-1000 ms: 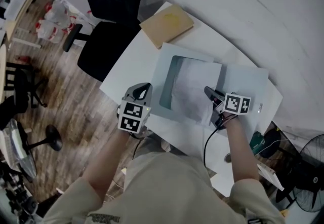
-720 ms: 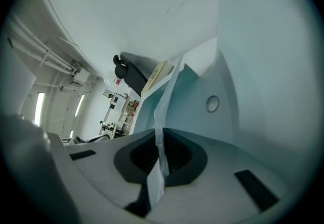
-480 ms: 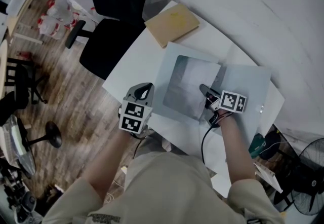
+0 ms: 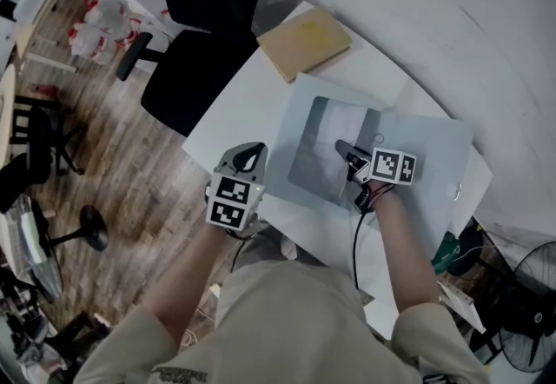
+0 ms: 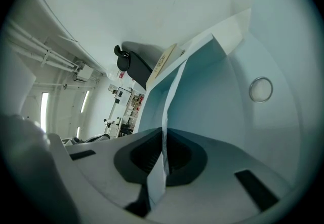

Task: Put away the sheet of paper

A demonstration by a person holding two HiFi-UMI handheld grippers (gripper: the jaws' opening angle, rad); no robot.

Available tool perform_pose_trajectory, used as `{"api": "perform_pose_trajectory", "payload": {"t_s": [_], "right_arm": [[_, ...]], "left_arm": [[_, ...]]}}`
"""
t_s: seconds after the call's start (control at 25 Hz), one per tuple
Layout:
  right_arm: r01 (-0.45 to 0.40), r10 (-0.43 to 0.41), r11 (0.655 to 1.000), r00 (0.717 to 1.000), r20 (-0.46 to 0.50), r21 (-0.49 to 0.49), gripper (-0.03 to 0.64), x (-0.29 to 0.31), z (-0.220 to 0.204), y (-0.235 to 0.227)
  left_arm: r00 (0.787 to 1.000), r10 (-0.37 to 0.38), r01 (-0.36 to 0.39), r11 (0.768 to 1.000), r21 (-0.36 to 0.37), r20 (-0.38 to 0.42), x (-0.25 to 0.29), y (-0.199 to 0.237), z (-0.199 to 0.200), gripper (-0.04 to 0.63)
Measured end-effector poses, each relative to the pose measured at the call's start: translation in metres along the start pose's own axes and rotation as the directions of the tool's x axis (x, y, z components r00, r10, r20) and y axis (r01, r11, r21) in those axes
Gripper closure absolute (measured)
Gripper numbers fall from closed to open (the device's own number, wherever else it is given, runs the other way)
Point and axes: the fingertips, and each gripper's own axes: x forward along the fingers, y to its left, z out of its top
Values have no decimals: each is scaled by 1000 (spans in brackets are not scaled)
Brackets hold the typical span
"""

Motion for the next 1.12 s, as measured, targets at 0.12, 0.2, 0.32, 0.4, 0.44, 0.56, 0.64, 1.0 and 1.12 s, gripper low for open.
{"api": "perform_pose_trajectory", "payload": {"t_s": [0.12,0.2,0.32,0.4,0.44,0.56,0.64,1.0,1.12], "right_arm": [[9,-9,1000,1000,-14,-1,594,5,0,0],[19,-19,1000,1000,-22,-3,594,6,-1,-2],[22,-22,1000,999,-25,0,594,6,-2,-4],[19,-19,1000,1000,-21,-2,592,8,-2,-4],[22,-22,1000,1000,-19,-6,592,9,-2,-3],[64,-64,998,998,-17,-27,466,9,-3,-5],[116,-117,991,993,-14,-65,379,6,-1,-7],[367,-383,878,924,11,-308,245,-16,13,-16],[401,-401,876,914,55,-268,233,-25,21,-12]], "left_arm": [[1000,0,0,1000,-5,1,-2,4,0,575],[1000,-1,1,1000,-6,1,-3,6,0,576],[1000,-2,2,1000,-5,-1,-4,7,-1,575],[1000,-6,6,1000,-2,-2,-4,9,0,575],[1000,-8,8,1000,-2,-3,-4,9,1,576],[1000,-19,19,1000,4,-5,-7,10,3,575],[1000,-30,30,1000,10,-6,-6,10,5,576],[998,-64,65,997,35,-7,-4,11,14,575],[997,-69,68,997,46,17,-8,14,26,575]]}}
